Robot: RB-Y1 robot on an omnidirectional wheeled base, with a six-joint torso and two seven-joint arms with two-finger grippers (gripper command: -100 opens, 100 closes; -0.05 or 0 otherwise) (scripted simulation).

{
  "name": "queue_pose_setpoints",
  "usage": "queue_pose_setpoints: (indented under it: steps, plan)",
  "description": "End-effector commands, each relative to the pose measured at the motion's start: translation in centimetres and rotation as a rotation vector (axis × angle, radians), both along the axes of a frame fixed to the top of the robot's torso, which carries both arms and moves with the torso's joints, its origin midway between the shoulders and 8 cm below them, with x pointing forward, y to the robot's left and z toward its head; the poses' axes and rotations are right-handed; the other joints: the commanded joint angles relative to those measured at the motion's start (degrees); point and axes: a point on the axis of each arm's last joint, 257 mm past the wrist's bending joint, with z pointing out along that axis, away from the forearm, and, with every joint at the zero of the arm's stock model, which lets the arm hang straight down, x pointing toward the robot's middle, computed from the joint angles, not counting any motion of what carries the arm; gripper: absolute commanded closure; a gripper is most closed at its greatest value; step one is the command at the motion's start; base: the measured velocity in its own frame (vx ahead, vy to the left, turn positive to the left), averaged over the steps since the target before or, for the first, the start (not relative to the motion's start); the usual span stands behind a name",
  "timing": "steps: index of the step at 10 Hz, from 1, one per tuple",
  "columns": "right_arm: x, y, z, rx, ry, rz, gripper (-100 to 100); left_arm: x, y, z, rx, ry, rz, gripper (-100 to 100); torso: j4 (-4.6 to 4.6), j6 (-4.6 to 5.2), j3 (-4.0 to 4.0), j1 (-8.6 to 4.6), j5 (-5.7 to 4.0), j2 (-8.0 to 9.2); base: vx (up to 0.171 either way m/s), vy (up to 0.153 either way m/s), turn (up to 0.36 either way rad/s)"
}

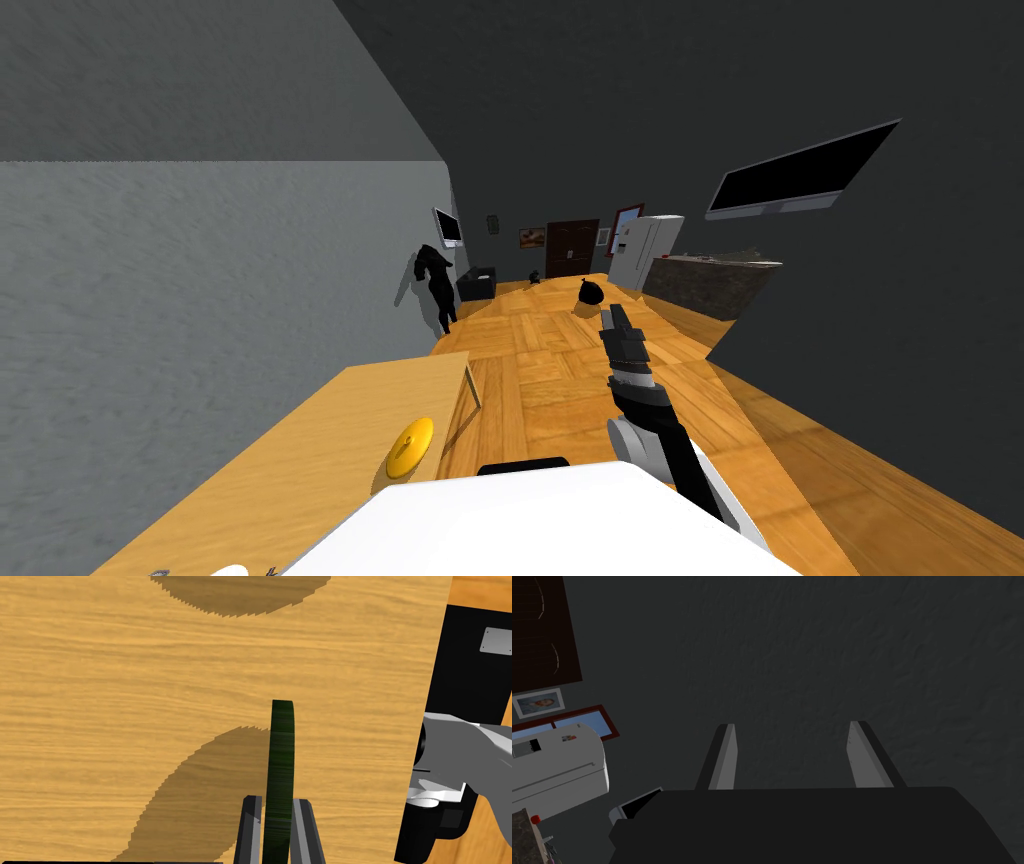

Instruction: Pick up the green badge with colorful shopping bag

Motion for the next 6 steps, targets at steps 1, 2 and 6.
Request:
queue_pose_setpoints:
  steps: [1,2,6]
  plan:
    - [0.0,0.0,0.0,0.0,0.0,0.0,0,0.0,0.0,0.0,0.0,0.0,0.0,0,0.0,0.0,0.0,0.0,0.0,0.0,0.0,0.0,0.0]
    - [0.0,0.0,0.0,0.0,0.0,0.0,0,-0.2,0.4,0.9,0.004,0.001,0.004,100,0.0,0.0,0.0,0.0,0.0,0.0,-0.003,-0.004,-0.025]
    - [0.0,0.0,0.0,0.0,0.0,0.0,0,-0.4,0.6,1.5,0.004,0.001,0.007,0,0.0,0.0,0.01,-0.04,-0.02,0.02,-0.003,-0.002,-0.009]
